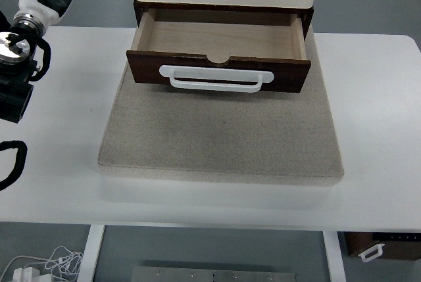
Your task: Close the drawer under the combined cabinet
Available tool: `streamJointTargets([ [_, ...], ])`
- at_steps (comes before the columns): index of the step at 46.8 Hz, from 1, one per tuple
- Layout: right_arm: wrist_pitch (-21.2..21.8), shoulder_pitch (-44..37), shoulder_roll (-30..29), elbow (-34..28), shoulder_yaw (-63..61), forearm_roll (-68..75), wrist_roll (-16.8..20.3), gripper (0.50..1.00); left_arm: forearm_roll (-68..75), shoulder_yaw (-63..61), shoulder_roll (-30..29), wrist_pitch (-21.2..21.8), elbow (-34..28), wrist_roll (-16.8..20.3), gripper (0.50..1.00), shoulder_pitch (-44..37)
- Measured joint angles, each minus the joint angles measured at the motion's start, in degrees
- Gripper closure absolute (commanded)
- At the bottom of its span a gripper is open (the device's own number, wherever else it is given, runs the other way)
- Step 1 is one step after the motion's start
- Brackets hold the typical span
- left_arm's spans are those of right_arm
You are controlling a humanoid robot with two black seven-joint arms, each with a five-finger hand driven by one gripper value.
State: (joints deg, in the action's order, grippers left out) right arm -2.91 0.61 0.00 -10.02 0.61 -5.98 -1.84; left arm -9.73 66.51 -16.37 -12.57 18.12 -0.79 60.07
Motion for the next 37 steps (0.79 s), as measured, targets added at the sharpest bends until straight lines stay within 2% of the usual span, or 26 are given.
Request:
streamJointTargets([
  [4,0.0,0.0,0.0,0.0,0.0,0.0,0.0,0.548,0.6,-0.7,-0.4,-0.2,2.0,0.0,0.5,0.1],
  [8,0.0,0.0,0.0,0.0,0.0,0.0,0.0,0.548,0.8,-2.1,-0.9,0.0,7.2,0.0,0.5,-0.6],
  [18,0.0,0.0,0.0,0.0,0.0,0.0,0.0,0.548,0.9,-3.1,-7.5,1.8,18.4,0.2,0.5,-0.9],
  [30,0.0,0.0,0.0,0.0,0.0,0.0,0.0,0.548,1.5,-4.2,-17.9,2.6,30.9,0.2,0.5,-0.9],
  [37,0.0,0.0,0.0,0.0,0.0,0.0,0.0,0.548,1.5,-4.3,-25.5,2.5,41.5,0.2,0.5,-0.8],
])
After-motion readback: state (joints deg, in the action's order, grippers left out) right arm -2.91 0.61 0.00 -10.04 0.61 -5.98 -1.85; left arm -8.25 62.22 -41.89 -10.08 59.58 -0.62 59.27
